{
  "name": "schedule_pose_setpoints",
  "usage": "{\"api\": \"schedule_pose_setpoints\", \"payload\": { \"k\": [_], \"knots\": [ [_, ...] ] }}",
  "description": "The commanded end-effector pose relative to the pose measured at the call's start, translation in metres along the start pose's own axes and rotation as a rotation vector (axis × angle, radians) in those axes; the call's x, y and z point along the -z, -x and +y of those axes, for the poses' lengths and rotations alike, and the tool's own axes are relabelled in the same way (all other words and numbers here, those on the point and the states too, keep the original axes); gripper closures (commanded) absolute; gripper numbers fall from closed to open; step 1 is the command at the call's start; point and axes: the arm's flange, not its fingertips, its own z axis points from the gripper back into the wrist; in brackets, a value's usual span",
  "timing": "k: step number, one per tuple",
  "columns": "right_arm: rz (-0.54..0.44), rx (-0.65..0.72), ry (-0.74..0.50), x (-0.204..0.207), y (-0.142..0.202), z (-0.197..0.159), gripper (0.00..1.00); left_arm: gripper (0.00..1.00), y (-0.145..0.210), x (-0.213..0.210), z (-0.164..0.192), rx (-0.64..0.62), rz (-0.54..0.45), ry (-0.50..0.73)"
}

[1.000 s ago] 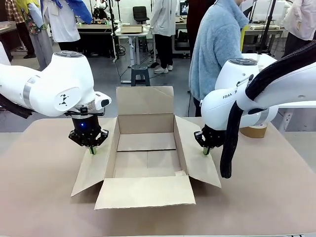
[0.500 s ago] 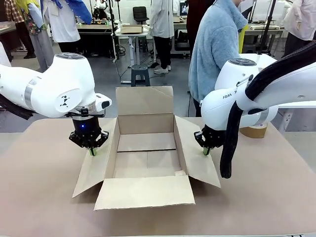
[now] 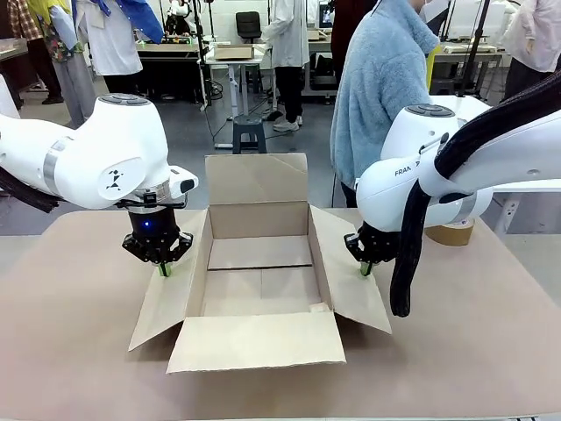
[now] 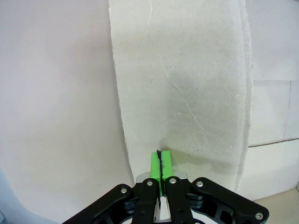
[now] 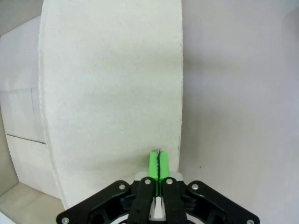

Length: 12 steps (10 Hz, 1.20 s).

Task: Wrap the clocks to prevent damage.
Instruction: Once the human has placed the objects inside and stepped back, release both hands from the side flaps of the Package Box.

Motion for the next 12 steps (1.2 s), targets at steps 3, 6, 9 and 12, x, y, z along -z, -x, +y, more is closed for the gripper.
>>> {"api": "schedule_pose_setpoints", "payload": {
  "k": [3,6,9,12],
  "knots": [
    [0.006,-0.001,0.003,0.0014,0.0007,-0.0003,0.99,1.00,0.0002,0.0015,-0.0011,0.005,0.000,-0.005],
    [0.006,-0.001,0.003,0.0014,0.0007,-0.0003,0.99,1.00,0.0002,0.0015,-0.0011,0.005,0.000,-0.005],
    [0.006,-0.001,0.003,0.0014,0.0007,-0.0003,0.99,1.00,0.0002,0.0015,-0.0011,0.005,0.000,-0.005],
    [0.006,-0.001,0.003,0.0014,0.0007,-0.0003,0.99,1.00,0.0002,0.0015,-0.0011,0.005,0.000,-0.005]
  ]
}}
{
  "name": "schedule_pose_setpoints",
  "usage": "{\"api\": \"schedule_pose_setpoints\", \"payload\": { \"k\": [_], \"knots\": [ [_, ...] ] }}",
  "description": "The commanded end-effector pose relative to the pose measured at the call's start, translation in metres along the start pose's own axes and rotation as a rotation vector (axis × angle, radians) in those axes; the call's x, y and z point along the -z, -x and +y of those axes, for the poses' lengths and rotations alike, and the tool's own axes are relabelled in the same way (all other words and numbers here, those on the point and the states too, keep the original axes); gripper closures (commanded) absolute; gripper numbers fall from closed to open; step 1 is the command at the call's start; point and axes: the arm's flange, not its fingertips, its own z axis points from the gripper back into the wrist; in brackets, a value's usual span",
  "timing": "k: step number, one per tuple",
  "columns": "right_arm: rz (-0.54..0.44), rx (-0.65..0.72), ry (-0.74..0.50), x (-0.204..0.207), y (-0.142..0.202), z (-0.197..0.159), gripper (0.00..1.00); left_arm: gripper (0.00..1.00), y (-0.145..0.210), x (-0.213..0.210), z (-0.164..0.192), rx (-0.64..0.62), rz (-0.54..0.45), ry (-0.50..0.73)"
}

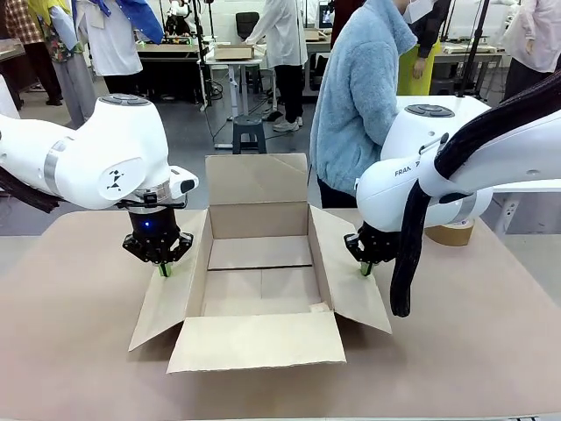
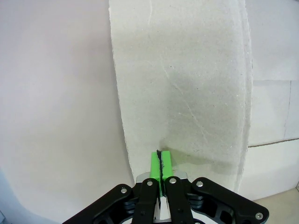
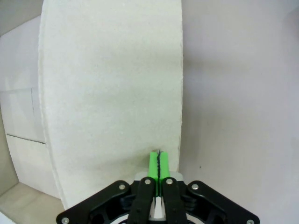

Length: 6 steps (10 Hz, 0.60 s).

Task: Wrap the clocks to prevent damage.
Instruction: Once the human has placed the objects inside and stepped back, release both hands from the side flaps of the Package Box.

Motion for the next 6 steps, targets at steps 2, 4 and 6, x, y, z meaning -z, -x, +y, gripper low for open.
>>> {"api": "schedule_pose_setpoints", "payload": {
  "k": [2,4,6],
  "knots": [
    [0.006,-0.001,0.003,0.0014,0.0007,-0.0002,0.99,1.00,0.0002,0.0015,-0.0011,0.005,0.000,-0.005],
    [0.006,-0.001,0.003,0.0014,0.0007,-0.0002,0.99,1.00,0.0002,0.0015,-0.0011,0.005,0.000,-0.005],
    [0.006,-0.001,0.003,0.0014,0.0007,-0.0002,0.99,1.00,0.0002,0.0015,-0.0011,0.005,0.000,-0.005]
  ]
}}
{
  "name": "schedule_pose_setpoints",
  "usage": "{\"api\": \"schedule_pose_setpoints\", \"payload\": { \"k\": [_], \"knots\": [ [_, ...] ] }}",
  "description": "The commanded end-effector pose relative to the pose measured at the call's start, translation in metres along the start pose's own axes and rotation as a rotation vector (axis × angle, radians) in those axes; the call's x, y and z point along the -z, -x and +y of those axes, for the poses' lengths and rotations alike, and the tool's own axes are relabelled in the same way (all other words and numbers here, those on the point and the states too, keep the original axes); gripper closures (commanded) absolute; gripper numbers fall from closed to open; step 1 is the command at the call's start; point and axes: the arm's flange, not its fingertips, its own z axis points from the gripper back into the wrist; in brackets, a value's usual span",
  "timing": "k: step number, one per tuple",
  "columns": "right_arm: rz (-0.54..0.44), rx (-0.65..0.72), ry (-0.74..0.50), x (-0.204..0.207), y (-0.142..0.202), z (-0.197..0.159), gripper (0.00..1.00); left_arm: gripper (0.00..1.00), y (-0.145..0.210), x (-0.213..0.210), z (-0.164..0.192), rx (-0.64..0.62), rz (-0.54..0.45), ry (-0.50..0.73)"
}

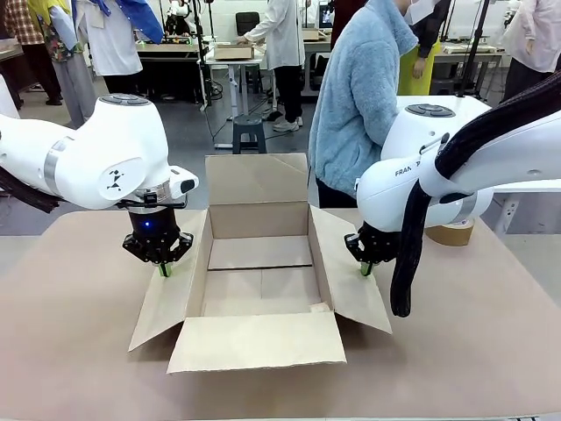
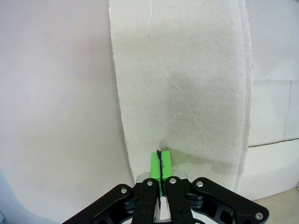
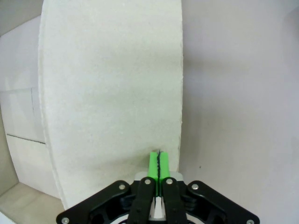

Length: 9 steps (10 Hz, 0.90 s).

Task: Wrap the clocks to prevent damage.
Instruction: Once the human has placed the objects inside and stepped back, release both hands from the side flaps of the Package Box.

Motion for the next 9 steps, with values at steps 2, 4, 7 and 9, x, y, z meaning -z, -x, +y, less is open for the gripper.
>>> {"api": "schedule_pose_setpoints", "payload": {
  "k": [2,4,7,9],
  "knots": [
    [0.006,-0.001,0.003,0.0014,0.0007,-0.0003,0.99,1.00,0.0002,0.0015,-0.0011,0.005,0.000,-0.005],
    [0.006,-0.001,0.003,0.0014,0.0007,-0.0003,0.99,1.00,0.0002,0.0015,-0.0011,0.005,0.000,-0.005],
    [0.006,-0.001,0.003,0.0014,0.0007,-0.0003,0.99,1.00,0.0002,0.0015,-0.0011,0.005,0.000,-0.005],
    [0.006,-0.001,0.003,0.0014,0.0007,-0.0003,0.99,1.00,0.0002,0.0015,-0.0011,0.005,0.000,-0.005]
  ]
}}
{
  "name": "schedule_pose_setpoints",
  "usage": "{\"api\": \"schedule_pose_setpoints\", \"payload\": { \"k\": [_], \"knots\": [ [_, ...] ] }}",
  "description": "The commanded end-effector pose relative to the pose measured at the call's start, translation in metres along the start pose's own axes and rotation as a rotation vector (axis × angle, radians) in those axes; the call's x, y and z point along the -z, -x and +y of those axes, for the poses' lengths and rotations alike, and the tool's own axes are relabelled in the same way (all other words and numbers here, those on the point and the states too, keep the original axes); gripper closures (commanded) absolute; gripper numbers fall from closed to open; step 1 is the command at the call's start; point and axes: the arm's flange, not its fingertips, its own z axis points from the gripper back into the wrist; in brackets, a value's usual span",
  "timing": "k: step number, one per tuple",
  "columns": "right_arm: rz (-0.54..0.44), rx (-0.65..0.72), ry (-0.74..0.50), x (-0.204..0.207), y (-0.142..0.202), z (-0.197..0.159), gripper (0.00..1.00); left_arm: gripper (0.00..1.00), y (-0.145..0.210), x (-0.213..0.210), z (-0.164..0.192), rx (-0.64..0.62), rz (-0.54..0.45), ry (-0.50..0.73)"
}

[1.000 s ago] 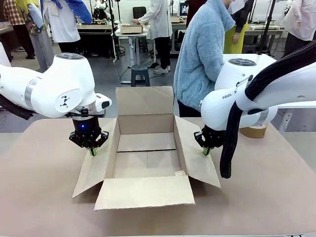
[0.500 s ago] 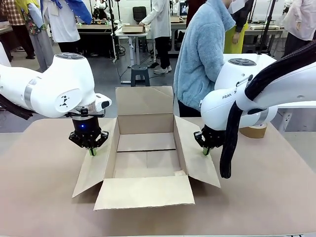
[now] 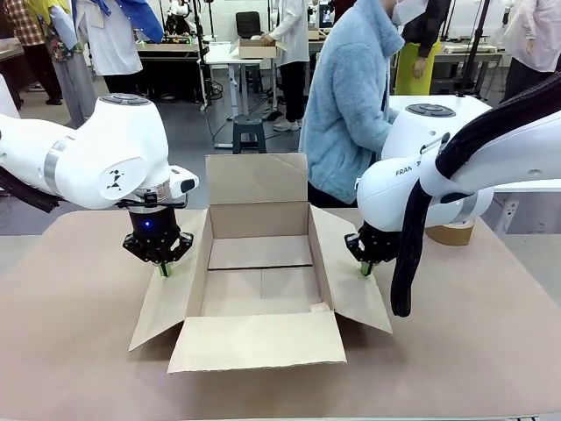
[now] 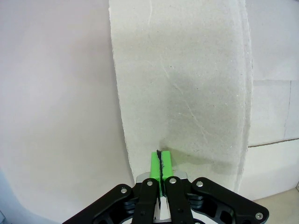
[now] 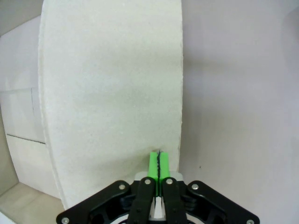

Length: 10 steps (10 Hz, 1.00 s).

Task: Wrap the clocks to prevent damage.
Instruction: Once the human has placed the objects inside and stepped back, release both hands from the side flaps of the Package Box.

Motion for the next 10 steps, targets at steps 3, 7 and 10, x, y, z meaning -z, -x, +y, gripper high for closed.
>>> {"api": "schedule_pose_setpoints", "payload": {
  "k": [3,7,10],
  "knots": [
    [0.006,-0.001,0.003,0.0014,0.0007,-0.0003,0.99,1.00,0.0002,0.0015,-0.0011,0.005,0.000,-0.005],
    [0.006,-0.001,0.003,0.0014,0.0007,-0.0003,0.99,1.00,0.0002,0.0015,-0.0011,0.005,0.000,-0.005],
    [0.006,-0.001,0.003,0.0014,0.0007,-0.0003,0.99,1.00,0.0002,0.0015,-0.0011,0.005,0.000,-0.005]
  ]
}}
